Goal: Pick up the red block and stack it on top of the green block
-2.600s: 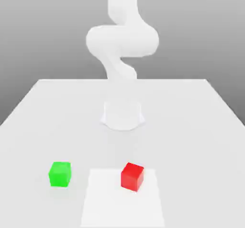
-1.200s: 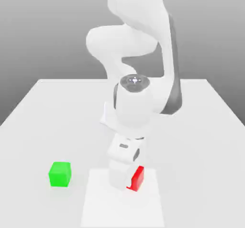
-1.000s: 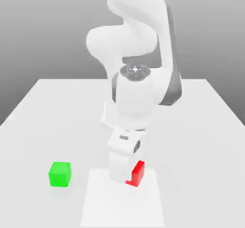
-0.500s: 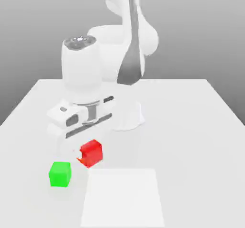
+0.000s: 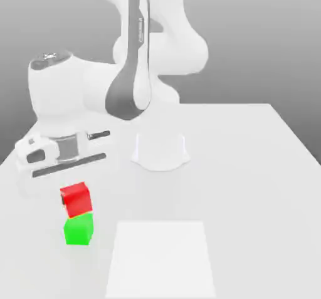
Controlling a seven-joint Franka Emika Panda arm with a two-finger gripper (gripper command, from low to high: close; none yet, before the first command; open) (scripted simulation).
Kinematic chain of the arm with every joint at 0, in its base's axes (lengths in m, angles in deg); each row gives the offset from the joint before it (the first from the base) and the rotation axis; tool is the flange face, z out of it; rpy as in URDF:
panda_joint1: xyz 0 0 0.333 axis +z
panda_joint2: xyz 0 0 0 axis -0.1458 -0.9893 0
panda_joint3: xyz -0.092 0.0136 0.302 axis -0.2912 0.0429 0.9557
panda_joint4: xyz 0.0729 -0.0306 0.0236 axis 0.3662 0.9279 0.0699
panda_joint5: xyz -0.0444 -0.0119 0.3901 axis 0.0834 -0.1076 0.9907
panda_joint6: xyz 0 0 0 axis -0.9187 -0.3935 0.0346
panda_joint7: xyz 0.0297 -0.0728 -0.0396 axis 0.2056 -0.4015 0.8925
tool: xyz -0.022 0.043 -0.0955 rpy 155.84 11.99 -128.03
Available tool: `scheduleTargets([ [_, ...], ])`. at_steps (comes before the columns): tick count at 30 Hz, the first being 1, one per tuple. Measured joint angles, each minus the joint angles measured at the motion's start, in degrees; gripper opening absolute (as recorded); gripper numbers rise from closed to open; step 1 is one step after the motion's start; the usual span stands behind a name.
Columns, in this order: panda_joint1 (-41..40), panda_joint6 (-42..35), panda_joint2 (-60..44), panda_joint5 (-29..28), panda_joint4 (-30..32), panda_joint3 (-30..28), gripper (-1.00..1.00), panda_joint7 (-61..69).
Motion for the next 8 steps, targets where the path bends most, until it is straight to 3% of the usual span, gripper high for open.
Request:
scheduleTargets([
  [6,-1.17,5.25,-5.61,6.17,0.36,2.2,-1.0,4.35],
  [7,-1.39,5.81,-6.18,6.74,0.42,2.52,1.0,4.75],
  [8,-1.39,5.81,-6.18,6.74,0.42,2.52,1.0,4.75],
])
